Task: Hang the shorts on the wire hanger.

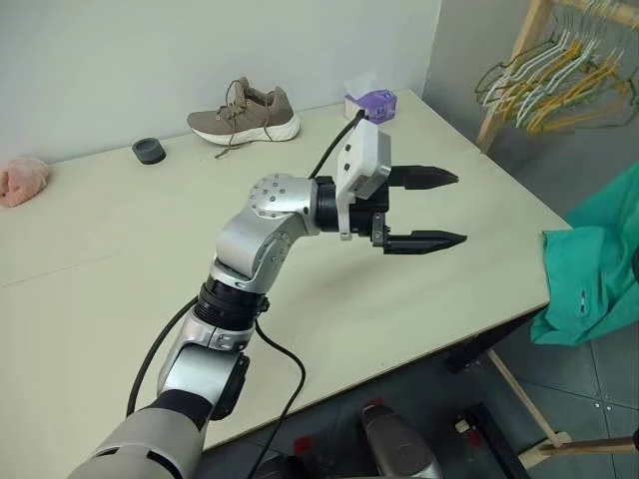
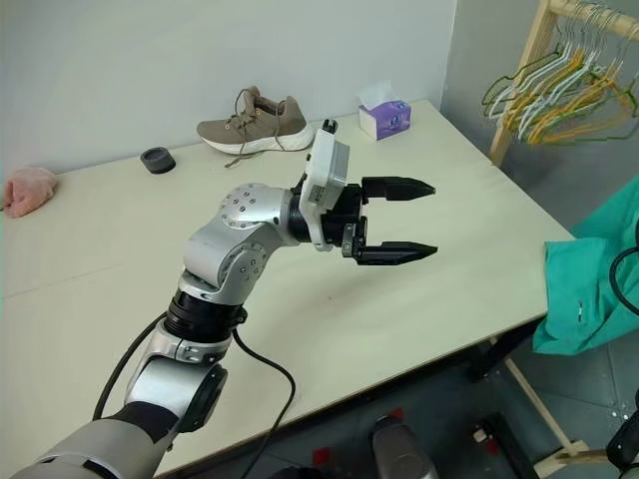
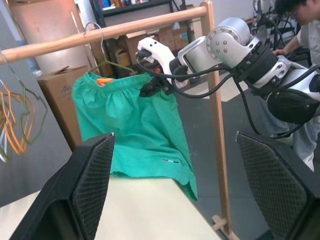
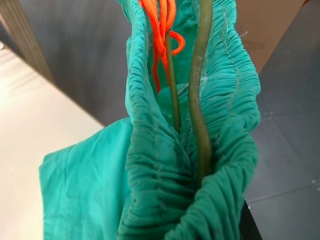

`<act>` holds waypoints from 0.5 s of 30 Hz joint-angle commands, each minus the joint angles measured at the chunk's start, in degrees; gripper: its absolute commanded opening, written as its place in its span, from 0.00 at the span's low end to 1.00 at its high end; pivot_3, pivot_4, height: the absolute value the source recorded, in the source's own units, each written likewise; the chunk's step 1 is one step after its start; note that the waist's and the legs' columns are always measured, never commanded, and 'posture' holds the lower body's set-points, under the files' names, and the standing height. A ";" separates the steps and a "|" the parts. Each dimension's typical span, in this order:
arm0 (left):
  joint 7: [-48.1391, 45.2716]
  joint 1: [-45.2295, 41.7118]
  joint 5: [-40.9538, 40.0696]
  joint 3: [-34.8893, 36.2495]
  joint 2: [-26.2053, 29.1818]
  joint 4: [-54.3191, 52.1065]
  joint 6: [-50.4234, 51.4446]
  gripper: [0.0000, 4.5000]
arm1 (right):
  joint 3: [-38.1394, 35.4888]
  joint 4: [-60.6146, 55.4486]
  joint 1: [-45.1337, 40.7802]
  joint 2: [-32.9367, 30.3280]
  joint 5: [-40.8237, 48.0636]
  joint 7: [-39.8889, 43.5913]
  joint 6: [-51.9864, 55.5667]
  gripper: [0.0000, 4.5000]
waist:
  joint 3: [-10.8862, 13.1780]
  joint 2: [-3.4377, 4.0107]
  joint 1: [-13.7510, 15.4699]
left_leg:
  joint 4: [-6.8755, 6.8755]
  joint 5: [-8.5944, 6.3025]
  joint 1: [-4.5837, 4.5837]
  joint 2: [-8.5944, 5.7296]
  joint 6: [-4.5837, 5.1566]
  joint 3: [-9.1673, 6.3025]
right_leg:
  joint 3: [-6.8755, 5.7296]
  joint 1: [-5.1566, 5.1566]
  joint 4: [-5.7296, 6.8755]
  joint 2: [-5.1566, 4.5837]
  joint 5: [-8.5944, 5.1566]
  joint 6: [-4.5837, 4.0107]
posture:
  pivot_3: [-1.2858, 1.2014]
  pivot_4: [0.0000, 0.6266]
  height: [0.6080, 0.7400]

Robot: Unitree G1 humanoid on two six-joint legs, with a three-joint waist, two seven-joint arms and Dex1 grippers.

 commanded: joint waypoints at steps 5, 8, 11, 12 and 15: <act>0.33 -2.40 -0.06 1.17 -1.08 0.85 -2.30 0.91 | -5.12 0.11 -1.49 -2.11 -3.55 -5.86 -3.77 0.00 | 0.04 -0.01 0.08 | 0.00 0.00 0.00 -0.01 0.00 0.00 | 0.02 0.00 -0.01 0.00 0.00 0.00 | 0.35 0.22 1.00; 0.20 -2.79 0.01 0.99 -1.35 1.23 -2.81 0.91 | -6.97 0.91 -2.74 -1.85 -4.27 -8.30 -3.98 0.00 | 0.05 0.00 0.08 | 0.00 0.00 -0.01 -0.02 0.00 0.01 | 0.04 0.00 -0.02 -0.01 0.00 0.00 | 0.35 0.22 1.00; 0.02 -3.04 0.09 0.90 -1.55 1.53 -3.18 0.91 | -8.06 1.37 -3.83 -1.86 -4.37 -9.47 -2.95 0.00 | 0.08 -0.05 -0.03 | 0.00 0.00 -0.01 -0.01 0.00 0.01 | 0.04 0.00 -0.02 0.00 0.00 0.00 | 0.35 0.23 1.00; -0.05 -3.12 0.09 0.84 -1.65 1.61 -3.28 0.91 | -8.42 1.28 -4.13 -1.69 -4.25 -9.80 -1.53 0.00 | 0.09 -0.04 -0.07 | -0.01 0.00 -0.01 -0.01 0.00 0.01 | 0.04 0.00 -0.02 0.01 0.00 0.00 | 0.35 0.23 1.00; -0.07 -3.43 0.09 0.71 -2.02 1.79 -3.44 0.91 | -9.74 1.38 -5.16 -0.96 -4.14 -11.03 1.54 0.00 | 0.11 -0.06 -0.22 | -0.01 0.00 -0.01 0.00 0.00 0.01 | 0.05 0.00 -0.02 0.02 0.00 0.00 | 0.35 0.23 1.00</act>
